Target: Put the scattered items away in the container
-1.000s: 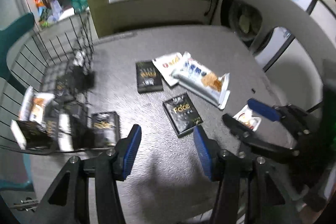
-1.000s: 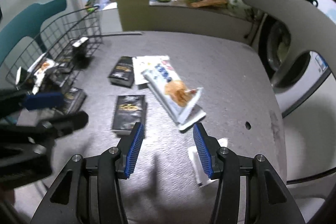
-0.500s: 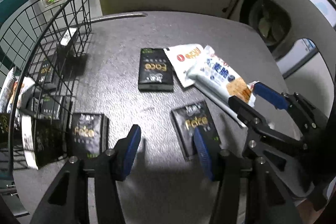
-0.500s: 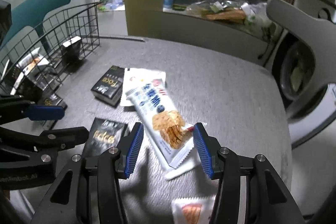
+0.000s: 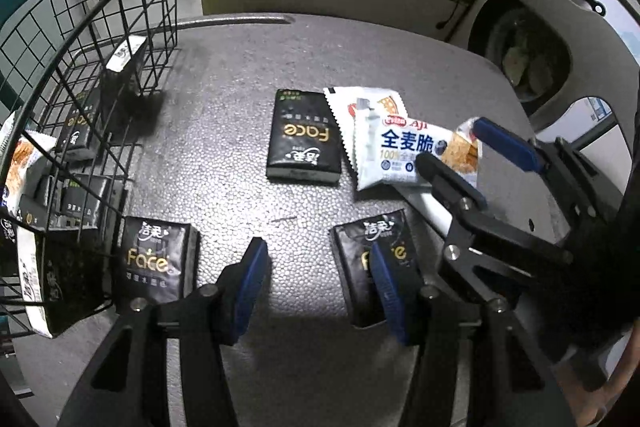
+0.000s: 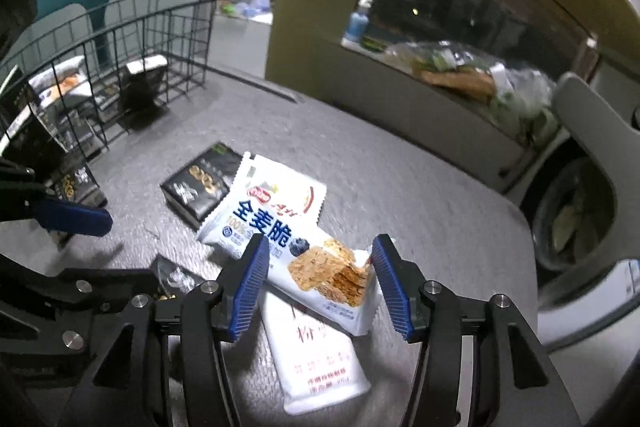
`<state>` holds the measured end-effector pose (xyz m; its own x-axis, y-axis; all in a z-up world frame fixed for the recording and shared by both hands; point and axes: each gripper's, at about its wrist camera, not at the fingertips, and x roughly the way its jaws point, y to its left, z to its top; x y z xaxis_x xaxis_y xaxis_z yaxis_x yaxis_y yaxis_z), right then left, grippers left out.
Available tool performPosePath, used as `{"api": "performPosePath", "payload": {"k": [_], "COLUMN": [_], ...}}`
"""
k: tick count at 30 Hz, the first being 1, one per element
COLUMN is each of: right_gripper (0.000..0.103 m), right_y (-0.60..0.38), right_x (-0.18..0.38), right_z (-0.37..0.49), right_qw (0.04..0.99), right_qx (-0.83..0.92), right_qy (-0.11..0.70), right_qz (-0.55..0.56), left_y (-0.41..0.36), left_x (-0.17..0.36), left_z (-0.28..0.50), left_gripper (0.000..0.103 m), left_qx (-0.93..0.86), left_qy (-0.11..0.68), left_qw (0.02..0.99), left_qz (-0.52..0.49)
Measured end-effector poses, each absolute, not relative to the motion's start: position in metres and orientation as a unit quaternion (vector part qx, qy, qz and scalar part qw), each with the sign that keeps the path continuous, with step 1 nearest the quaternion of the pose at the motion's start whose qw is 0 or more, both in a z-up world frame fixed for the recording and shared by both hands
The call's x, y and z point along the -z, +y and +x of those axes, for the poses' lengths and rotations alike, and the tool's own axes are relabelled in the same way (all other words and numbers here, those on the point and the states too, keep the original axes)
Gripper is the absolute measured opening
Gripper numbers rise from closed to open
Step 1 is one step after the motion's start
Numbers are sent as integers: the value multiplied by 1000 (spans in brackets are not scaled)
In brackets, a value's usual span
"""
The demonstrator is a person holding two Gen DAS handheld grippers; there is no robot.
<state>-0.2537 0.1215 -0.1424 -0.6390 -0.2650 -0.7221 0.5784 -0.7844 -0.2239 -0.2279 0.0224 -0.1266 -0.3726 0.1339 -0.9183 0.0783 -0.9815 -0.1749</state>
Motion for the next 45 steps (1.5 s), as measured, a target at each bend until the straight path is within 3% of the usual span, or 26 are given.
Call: {"api": "performPosePath", "payload": {"k": [5, 15, 23, 36, 40, 45], "right_gripper": [53, 53, 53, 54, 54, 54], "right_y": [138, 150, 155, 181, 172, 179], "right_x": [135, 124, 150, 142, 140, 131], "right_z": [-279, -296, -313, -236, -216, -212], "right_qw": [242, 208, 180, 200, 198, 204], "right_qx": [893, 909, 890, 878, 877, 878], "right_qy": [109, 64, 85, 47, 75, 39], "right_qz": [365, 357, 411, 432, 431, 431], "left_y": [18, 18, 19, 17, 17, 13], "left_x": [128, 129, 130, 134, 135, 131], "left_z": [-228, -227, -222, -223, -224, -217], "left_gripper": [59, 59, 59, 59, 59, 59], "left_qx": [-821, -819, -819, -822, -823, -823], "left_qy": [-100, -95, -90, -88, -83, -87], "left_qw": [18, 22, 24, 19, 18, 18], "left_qz": [-562, -565, -566, -562, -561, -561]}}
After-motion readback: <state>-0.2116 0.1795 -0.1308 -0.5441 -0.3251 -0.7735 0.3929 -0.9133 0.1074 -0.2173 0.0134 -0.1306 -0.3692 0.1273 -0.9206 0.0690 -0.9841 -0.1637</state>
